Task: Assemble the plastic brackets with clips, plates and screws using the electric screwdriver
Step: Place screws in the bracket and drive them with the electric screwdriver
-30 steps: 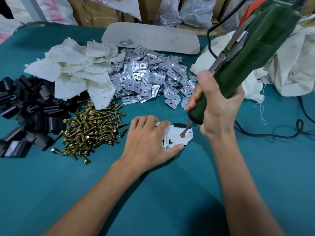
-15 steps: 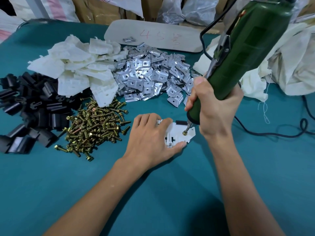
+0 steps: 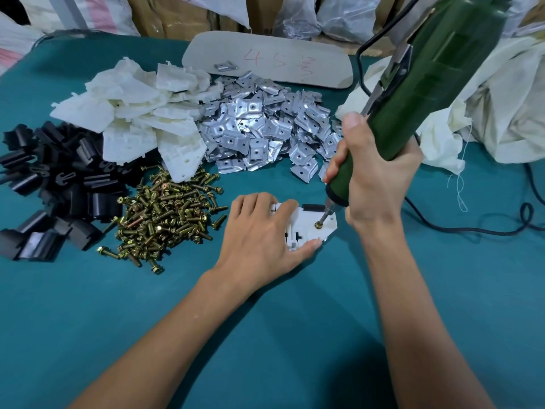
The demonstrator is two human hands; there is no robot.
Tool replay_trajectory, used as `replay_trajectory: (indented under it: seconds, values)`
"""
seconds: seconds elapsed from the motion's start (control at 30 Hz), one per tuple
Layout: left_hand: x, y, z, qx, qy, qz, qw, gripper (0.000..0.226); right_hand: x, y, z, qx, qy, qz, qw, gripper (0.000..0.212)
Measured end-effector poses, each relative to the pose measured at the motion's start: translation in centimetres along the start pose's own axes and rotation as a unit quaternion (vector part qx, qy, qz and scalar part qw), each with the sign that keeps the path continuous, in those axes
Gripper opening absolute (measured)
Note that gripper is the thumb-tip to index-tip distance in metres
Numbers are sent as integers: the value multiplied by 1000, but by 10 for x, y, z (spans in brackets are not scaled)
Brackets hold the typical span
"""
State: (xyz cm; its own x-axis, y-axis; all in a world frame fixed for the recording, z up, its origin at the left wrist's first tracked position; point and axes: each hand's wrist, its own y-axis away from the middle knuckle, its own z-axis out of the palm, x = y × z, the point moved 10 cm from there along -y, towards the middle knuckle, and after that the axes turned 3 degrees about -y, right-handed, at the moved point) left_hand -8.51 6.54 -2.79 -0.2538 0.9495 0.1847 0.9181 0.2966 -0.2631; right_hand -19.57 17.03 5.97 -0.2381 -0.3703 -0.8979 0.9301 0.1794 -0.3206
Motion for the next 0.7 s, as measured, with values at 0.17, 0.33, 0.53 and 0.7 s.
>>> replay_trajectory:
  seconds: [0.17, 0.33, 0.53, 0.7]
  values:
    - [0, 0, 1, 1, -9, 2, 1000, 71, 0, -2, -2, 11, -7, 1, 1000, 19]
    - [1, 1, 0, 7, -9, 9, 1000, 71, -1, 0, -3, 8, -1, -11, 1000, 20]
    - [2, 1, 0, 3, -15, 14, 1000, 73, -5, 4, 3, -7, 9, -19, 1000, 29]
    - [2, 2, -1, 3, -10, 18, 1000, 74, -21, 5, 4, -30, 49, -15, 998, 34]
